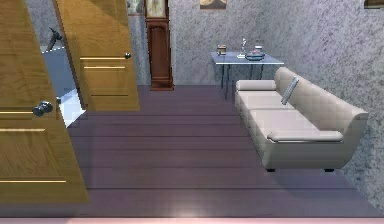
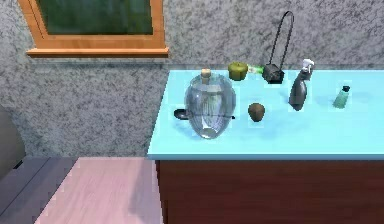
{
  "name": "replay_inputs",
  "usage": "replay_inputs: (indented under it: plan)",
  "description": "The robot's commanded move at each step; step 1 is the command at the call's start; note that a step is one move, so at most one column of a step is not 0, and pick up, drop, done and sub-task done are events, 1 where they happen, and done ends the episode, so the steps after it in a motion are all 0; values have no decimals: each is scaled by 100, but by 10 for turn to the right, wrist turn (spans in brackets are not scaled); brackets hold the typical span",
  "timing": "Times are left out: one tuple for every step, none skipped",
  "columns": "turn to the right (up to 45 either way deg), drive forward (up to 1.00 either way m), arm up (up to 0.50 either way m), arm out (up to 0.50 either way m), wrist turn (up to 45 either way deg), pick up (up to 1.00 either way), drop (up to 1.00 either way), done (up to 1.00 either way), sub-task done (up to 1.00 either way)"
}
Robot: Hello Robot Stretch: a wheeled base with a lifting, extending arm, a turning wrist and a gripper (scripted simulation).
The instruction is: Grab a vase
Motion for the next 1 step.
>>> replay_inputs:
  plan:
    - [0,0,50,0,0,0,0,0,0]
